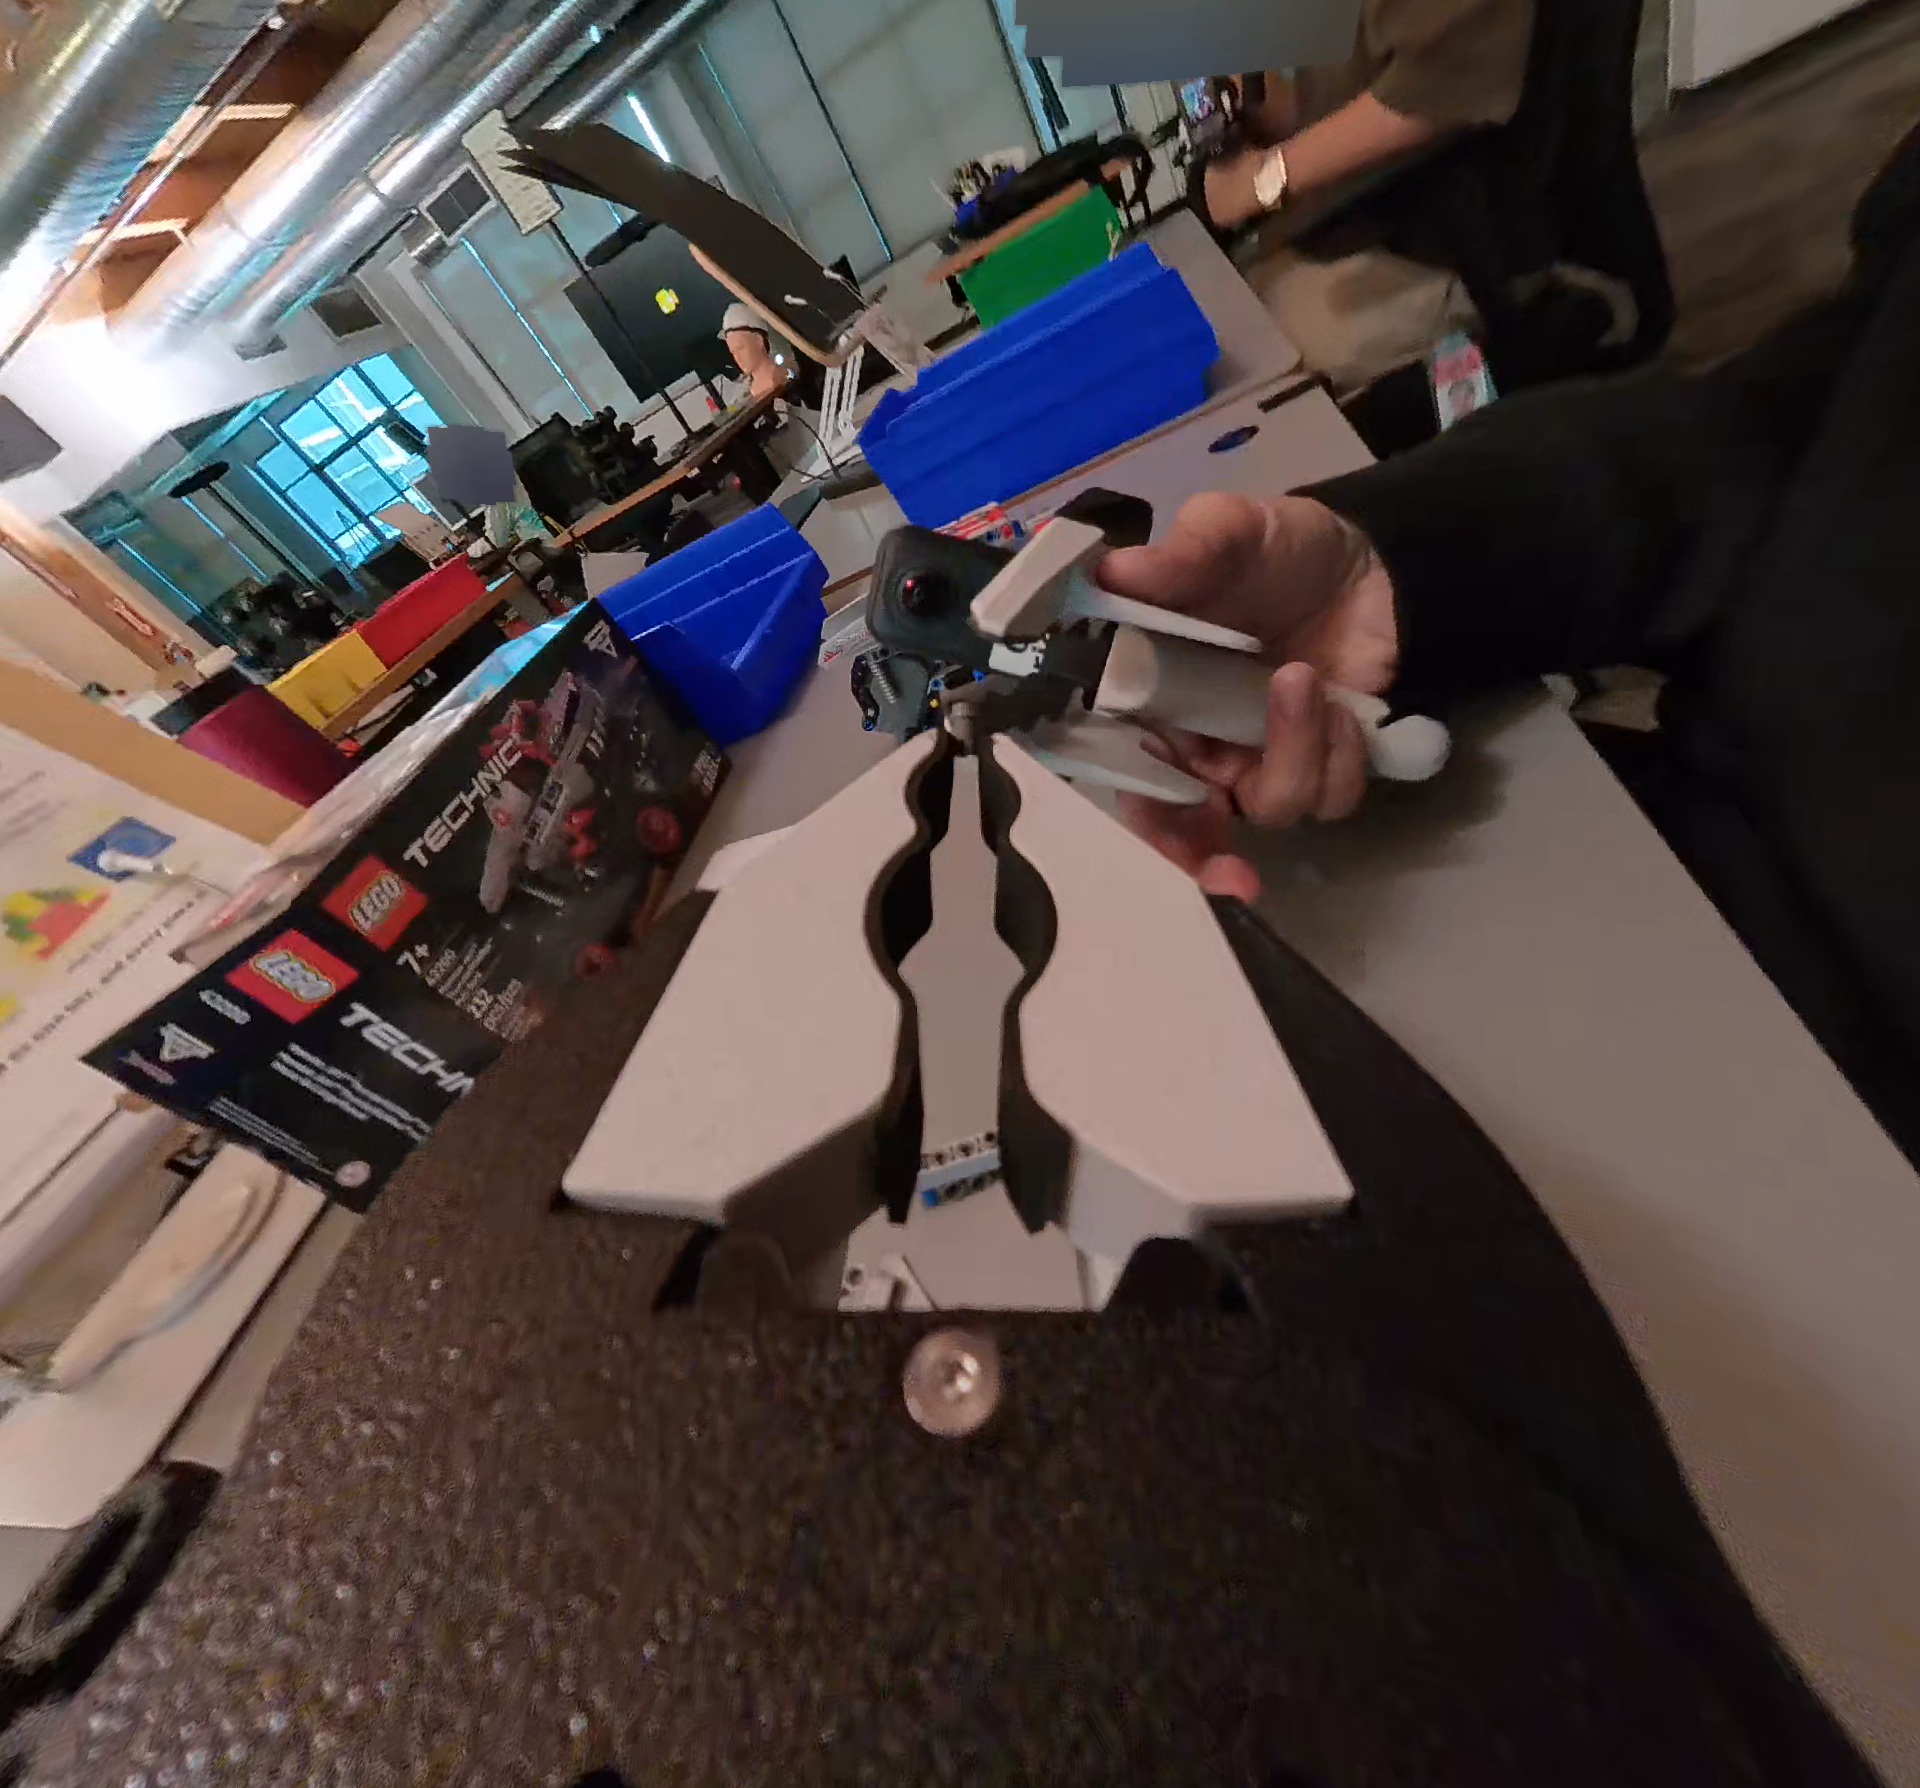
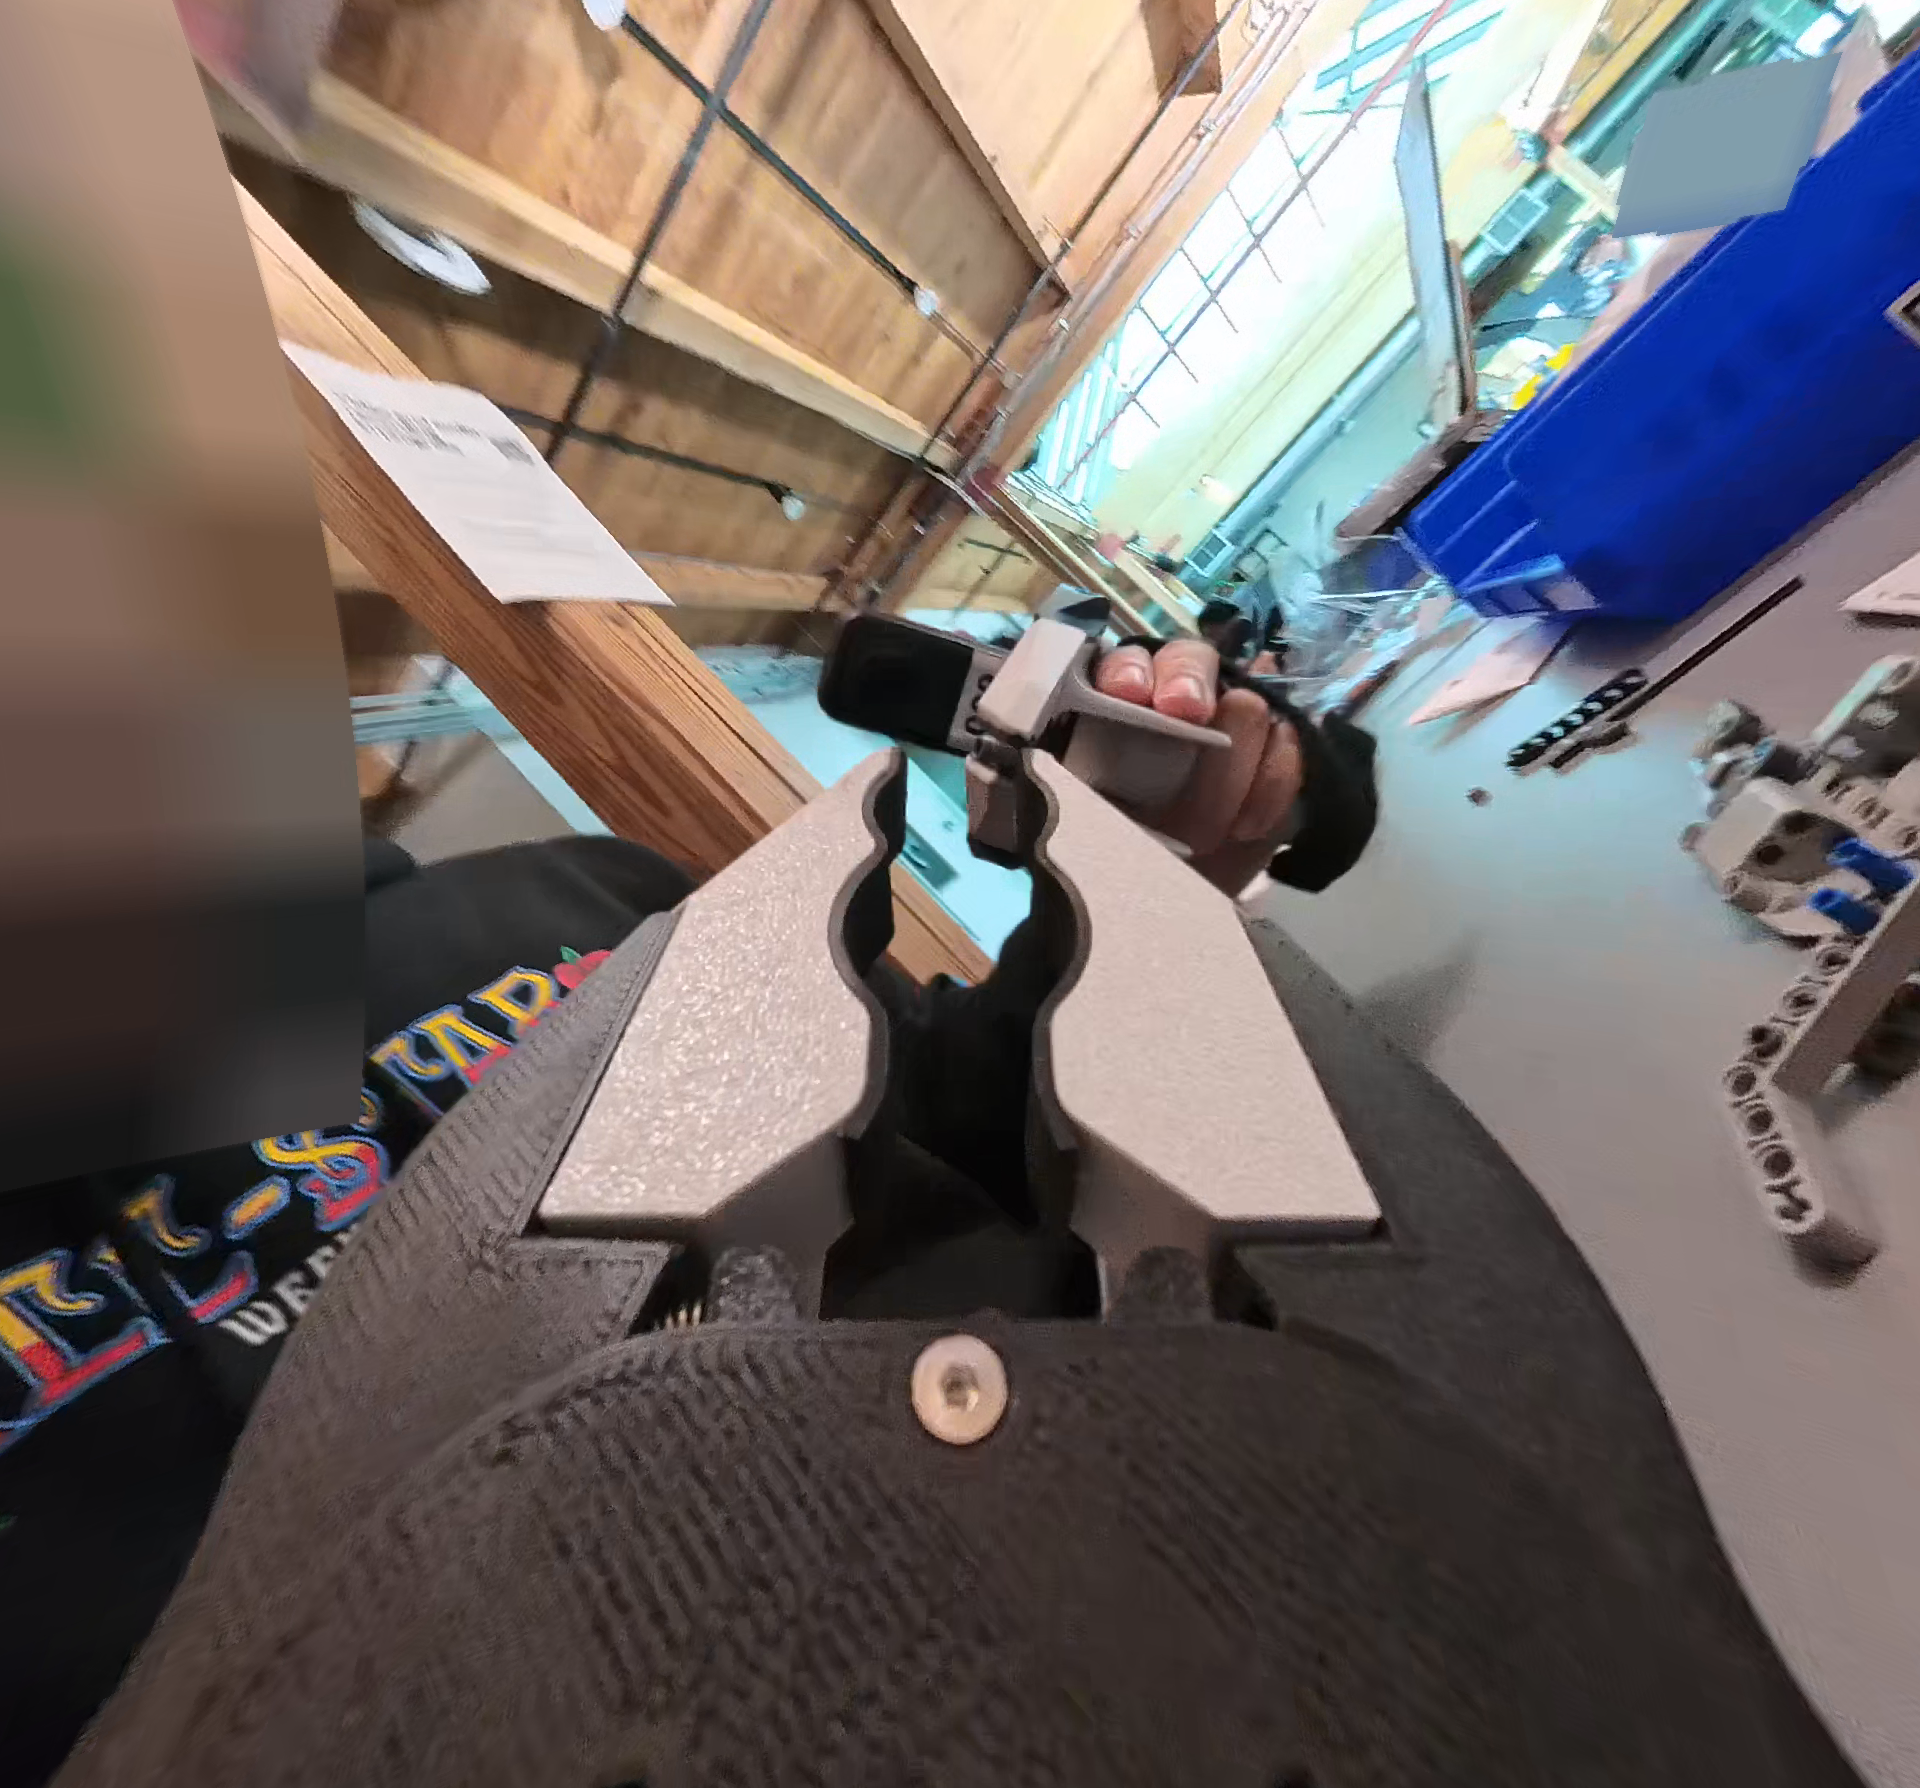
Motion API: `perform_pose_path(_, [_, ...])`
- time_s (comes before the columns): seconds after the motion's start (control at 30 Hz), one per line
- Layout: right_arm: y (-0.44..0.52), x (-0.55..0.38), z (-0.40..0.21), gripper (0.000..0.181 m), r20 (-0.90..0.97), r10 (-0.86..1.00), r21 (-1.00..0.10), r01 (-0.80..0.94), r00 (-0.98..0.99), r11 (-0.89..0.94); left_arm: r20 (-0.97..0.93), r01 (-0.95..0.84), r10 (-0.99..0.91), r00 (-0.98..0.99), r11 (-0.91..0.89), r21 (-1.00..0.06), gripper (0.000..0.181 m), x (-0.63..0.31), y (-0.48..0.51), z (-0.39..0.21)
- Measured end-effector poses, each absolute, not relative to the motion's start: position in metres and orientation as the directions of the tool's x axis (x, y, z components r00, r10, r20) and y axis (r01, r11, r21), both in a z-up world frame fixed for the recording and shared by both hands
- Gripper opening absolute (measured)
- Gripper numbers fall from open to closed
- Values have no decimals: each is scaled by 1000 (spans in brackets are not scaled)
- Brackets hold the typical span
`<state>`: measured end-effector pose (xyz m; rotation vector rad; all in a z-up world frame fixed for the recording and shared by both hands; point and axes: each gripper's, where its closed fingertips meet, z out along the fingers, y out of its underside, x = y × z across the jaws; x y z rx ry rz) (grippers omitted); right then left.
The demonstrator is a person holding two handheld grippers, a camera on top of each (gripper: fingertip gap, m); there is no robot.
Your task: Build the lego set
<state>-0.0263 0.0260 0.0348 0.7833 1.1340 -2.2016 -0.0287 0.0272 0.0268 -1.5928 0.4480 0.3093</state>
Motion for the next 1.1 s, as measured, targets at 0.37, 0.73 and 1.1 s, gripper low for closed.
perform_pose_path(0.37, [33, -27, 34, 2, -721, -305, -430, 747, -622, -507, -576, -584, -111, 810, -63, -809, 2, -27, 36, 32])
perform_pose_path(0.73, [29, -36, 21, 3, -751, -191, -474, 718, -632, -509, -524, -534, -108, 845, -121, -837, 2, -40, 36, 10])
perform_pose_path(1.1, [88, -63, -66, 9, -420, 717, -813, 581, -556, -26, -65, -238, -263, 963, -709, -664, 1, -42, 12, -112])
